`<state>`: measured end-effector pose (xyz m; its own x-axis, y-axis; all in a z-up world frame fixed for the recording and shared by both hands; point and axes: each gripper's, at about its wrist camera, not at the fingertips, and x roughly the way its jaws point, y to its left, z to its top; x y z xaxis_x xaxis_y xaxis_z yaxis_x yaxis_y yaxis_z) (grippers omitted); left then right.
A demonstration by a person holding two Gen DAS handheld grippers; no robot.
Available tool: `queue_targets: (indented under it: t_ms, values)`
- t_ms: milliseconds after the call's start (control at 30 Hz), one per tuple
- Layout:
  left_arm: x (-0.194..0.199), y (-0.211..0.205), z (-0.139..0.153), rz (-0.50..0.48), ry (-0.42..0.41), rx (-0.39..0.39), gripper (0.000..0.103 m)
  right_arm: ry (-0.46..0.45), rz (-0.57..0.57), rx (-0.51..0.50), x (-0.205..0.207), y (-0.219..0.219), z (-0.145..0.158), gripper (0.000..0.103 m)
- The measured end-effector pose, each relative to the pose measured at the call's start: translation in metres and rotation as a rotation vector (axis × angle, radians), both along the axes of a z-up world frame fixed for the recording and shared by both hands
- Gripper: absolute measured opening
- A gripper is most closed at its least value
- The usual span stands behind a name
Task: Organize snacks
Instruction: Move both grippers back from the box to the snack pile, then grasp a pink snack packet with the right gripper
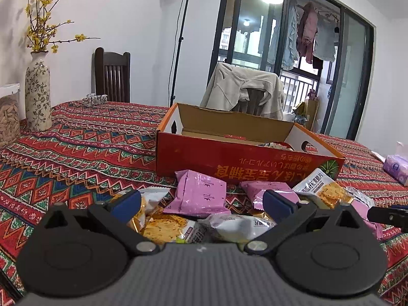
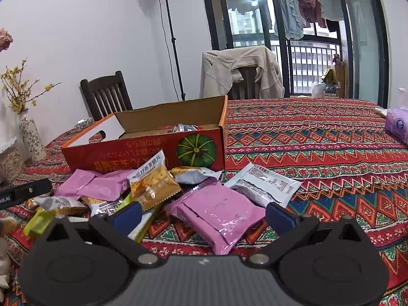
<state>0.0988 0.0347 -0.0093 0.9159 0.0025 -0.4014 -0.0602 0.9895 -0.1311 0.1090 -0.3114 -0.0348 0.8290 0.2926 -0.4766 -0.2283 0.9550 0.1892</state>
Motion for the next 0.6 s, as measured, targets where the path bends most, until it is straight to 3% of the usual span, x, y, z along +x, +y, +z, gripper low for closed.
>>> queue_targets:
  t_ms: [433, 600]
  values:
    - [-0.002, 0.001, 0.000, -0.001, -0.012, -0.012, 0.103, 0.027, -0.059, -0.036, 0.005, -0.012, -0.001, 0.103]
    - [-0.002, 0.002, 0.000, 0.002, -0.010, -0.019, 0.103, 0.056, 0.028, -0.123, 0.023, -0.003, -0.001, 0.103]
